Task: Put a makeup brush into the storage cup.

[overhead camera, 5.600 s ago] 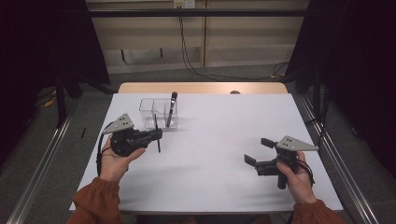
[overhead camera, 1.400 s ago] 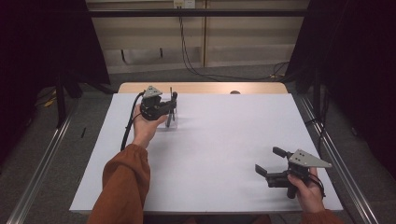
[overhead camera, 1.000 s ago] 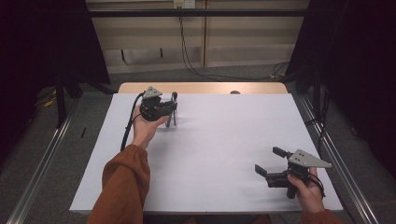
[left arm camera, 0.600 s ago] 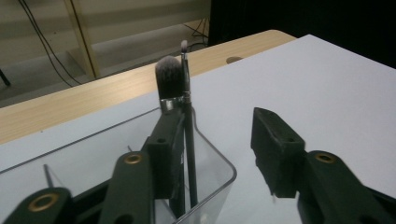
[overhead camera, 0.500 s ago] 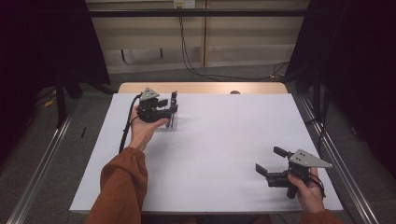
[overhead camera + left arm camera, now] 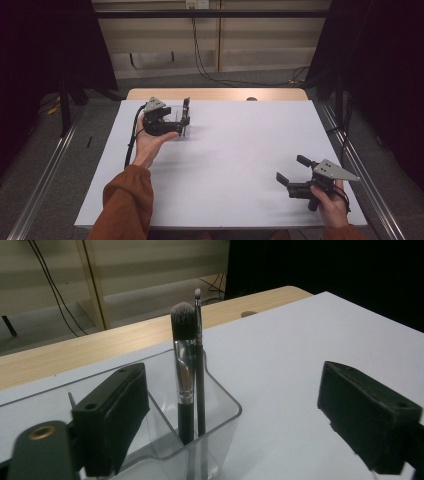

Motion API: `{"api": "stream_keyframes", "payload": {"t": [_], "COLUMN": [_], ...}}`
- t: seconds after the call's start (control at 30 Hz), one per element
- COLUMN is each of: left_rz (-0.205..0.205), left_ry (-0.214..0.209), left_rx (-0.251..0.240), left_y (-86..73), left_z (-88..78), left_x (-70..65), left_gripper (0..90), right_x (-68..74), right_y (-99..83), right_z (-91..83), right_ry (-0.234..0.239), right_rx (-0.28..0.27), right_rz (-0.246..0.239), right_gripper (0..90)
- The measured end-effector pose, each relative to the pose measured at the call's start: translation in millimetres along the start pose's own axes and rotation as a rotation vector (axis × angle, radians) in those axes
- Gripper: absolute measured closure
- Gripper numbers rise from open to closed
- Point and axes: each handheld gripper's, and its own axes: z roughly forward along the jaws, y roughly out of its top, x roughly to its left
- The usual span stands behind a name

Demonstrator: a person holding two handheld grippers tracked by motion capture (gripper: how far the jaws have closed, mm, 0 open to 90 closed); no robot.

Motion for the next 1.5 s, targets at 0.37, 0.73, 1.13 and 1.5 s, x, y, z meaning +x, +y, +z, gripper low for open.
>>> {"api": "stream_keyframes", "payload": {"t": [0.37,0.73,1.13,1.5], "left_rz": [-0.038,0.013,0.051,0.045], "left_ry": [-0.017,-0.021,-0.015,0.004], "left_rx": [0.003,-0.018,-0.088,-0.079], "left_y": [-6.5,-11.6,-18.9,-33.7], "left_z": [-14.8,-35.8,-59.9,-83.4], "left_x": [-1.8,-8.7,-20.8,-22.3], "left_gripper": [4.3,3.3,3.2,3.2], "right_x": [-0.7,0.3,1.0,1.2], "right_y": [-0.4,-0.7,-0.9,-0.8], "right_z": [1.5,-0.7,-1.7,-2.5], "right_ry": [-0.001,-0.006,-0.012,-0.010], "right_rx": [0.003,0.009,0.014,0.013], "right_rz": [0.006,0.005,0.005,0.005], "right_gripper": [0.0,0.0,0.0,0.0]}}
